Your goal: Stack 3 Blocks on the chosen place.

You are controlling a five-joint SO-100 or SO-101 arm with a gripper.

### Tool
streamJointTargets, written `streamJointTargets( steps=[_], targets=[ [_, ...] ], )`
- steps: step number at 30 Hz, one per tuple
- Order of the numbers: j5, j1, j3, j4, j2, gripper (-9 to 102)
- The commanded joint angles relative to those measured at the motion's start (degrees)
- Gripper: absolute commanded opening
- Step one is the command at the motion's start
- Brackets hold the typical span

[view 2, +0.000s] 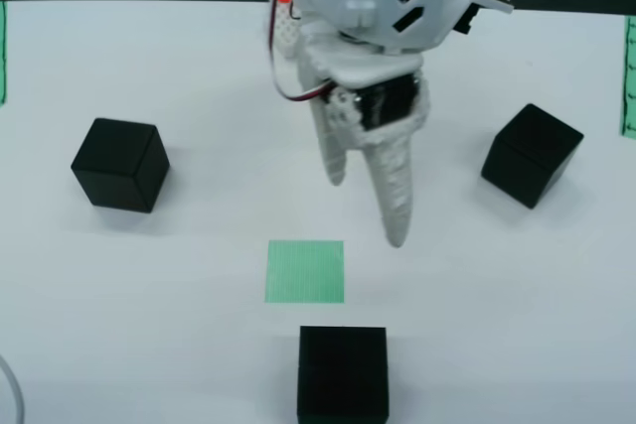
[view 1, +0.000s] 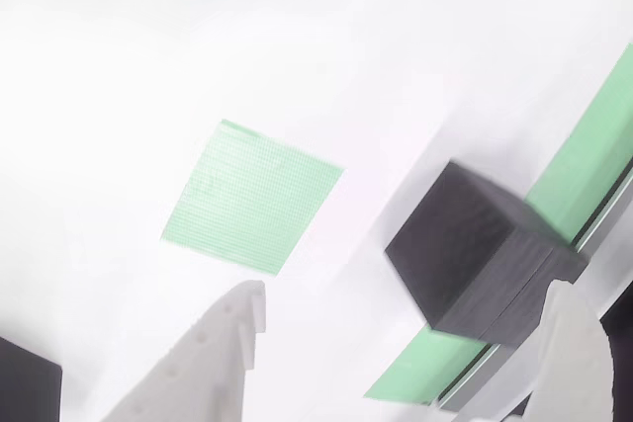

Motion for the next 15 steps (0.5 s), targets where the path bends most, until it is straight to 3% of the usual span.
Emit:
streamJointTargets(
  steps=[1,6,15],
  targets=[
    [0.44,4.39,-5.27,-2.20,-2.64,40],
    [3.43,7.38,-10.46,-4.92,-8.70,47],
    [13.80,5.19,-19.95,-4.13,-20.48,47]
  ],
)
